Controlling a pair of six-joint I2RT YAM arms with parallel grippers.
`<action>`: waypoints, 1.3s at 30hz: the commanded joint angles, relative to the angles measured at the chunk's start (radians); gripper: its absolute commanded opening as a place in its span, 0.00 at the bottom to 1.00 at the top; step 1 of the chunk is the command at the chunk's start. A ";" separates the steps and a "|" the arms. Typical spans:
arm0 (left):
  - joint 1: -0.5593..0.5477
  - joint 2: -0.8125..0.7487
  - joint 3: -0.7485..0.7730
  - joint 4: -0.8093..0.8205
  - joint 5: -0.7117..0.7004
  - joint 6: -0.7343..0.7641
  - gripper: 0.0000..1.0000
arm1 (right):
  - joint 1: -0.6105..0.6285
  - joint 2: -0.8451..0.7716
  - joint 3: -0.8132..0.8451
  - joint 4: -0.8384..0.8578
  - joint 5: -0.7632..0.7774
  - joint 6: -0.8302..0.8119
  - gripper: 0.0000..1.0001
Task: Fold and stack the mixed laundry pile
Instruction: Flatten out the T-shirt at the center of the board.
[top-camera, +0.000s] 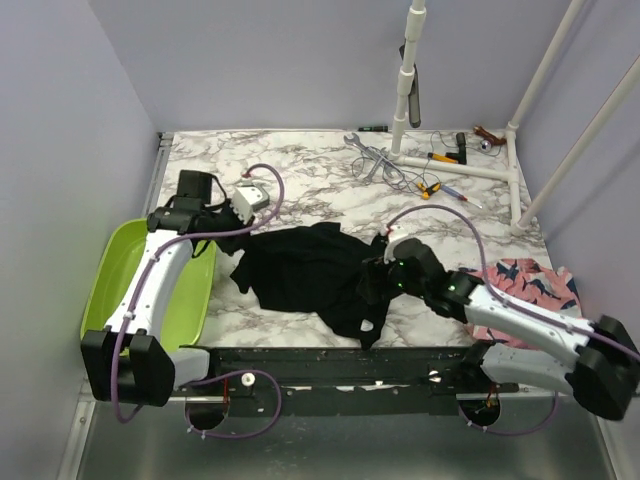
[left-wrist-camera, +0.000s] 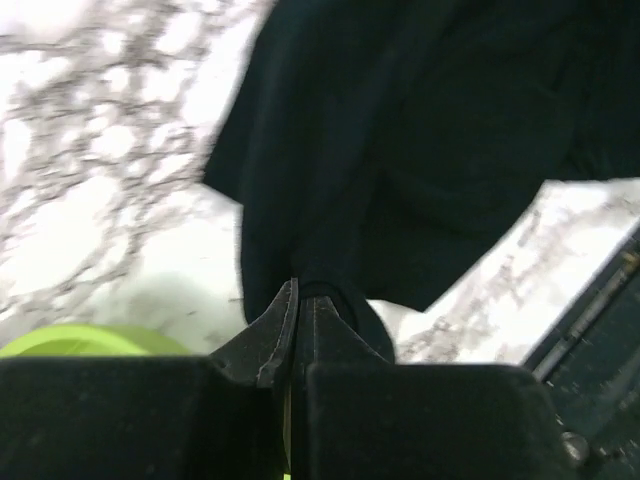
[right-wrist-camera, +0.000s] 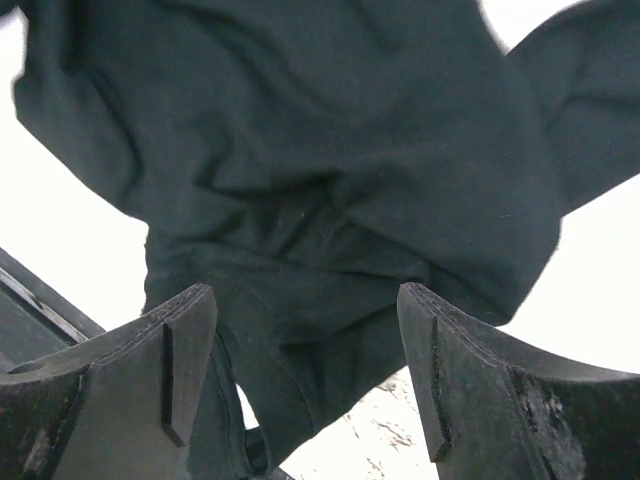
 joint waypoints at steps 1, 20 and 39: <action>0.146 -0.007 0.034 0.090 0.154 0.027 0.00 | 0.011 0.210 0.052 0.027 -0.115 0.014 0.79; 0.422 -0.030 0.104 0.055 0.306 -0.042 0.00 | 0.005 0.318 0.317 -0.267 0.330 0.002 0.01; 0.466 -0.138 0.139 -0.062 0.338 -0.105 0.00 | -0.107 0.015 0.578 -0.473 0.344 -0.149 0.01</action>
